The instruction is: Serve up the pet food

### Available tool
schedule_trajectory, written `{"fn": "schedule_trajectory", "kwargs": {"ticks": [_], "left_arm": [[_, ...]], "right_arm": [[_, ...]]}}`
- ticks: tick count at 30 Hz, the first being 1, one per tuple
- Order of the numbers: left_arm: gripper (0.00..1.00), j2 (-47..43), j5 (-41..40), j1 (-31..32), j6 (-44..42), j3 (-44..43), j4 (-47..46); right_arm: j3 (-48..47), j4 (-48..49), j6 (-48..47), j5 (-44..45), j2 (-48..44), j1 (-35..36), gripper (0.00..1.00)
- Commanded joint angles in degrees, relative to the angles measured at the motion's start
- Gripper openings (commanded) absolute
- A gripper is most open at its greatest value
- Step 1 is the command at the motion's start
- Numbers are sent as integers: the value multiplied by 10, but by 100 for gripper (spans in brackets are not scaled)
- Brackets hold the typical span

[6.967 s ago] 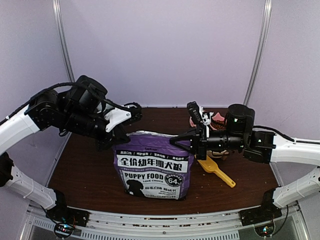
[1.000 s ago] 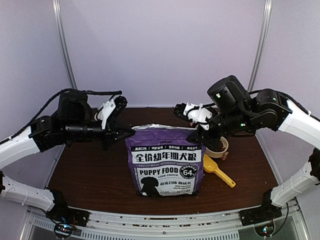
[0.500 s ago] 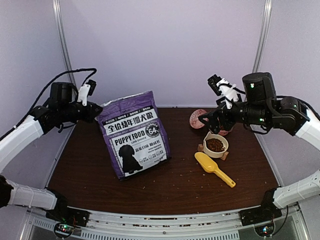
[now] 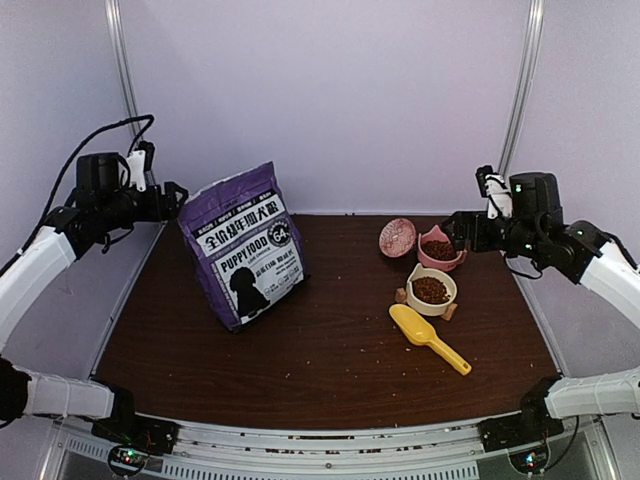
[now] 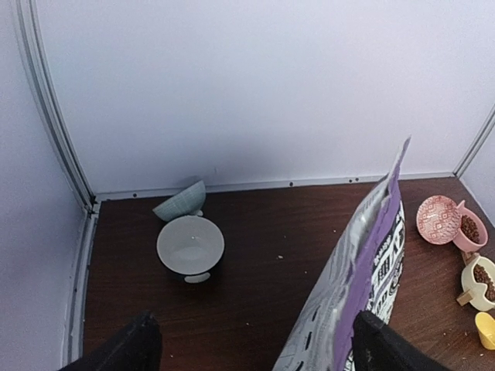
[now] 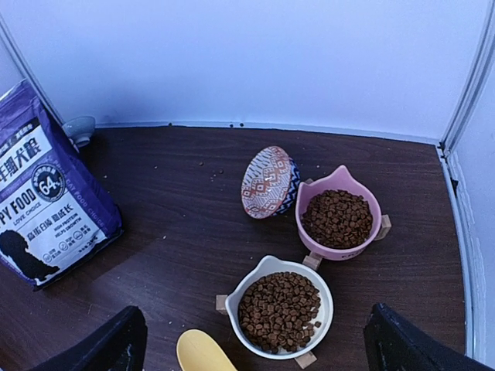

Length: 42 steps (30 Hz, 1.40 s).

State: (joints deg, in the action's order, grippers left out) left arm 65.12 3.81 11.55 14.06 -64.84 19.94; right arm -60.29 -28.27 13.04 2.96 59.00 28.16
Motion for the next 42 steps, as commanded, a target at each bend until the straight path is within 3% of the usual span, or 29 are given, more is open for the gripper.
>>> {"fn": "schedule_trajectory", "kwargs": {"ticks": [1, 6, 9, 15, 19, 21, 25, 29, 33, 42], "left_arm": [[93, -39, -5, -29, -12, 16, -21], [97, -91, -10, -108, 25, 81, -37], [98, -126, -75, -128, 47, 142, -61], [98, -145, -281, -129, 71, 302, -156], [98, -143, -328, -129, 66, 410, -269], [97, -140, -346, -130, 62, 410, -274], [98, -139, -346, -131, 6, 456, -391], [98, -80, -326, -131, -31, 477, -517], [97, 3, -287, -131, -53, 447, -548], [98, 44, -274, -131, -62, 444, -590]], "right_arm": [[42, 58, 47, -30, -19, -60, 100], [107, 109, 76, -38, -40, -149, 100], [158, 153, 88, -31, -59, -199, 100], [316, 314, 89, -5, -133, -279, 100], [420, 419, 54, 53, -195, -288, 100], [463, 474, 37, 74, -216, -290, 100], [526, 581, 10, 108, -211, -291, 100], [554, 673, -20, 115, -150, -292, 100], [564, 796, -27, 102, -62, -293, 100], [520, 770, -27, 67, -17, -293, 100]]}}
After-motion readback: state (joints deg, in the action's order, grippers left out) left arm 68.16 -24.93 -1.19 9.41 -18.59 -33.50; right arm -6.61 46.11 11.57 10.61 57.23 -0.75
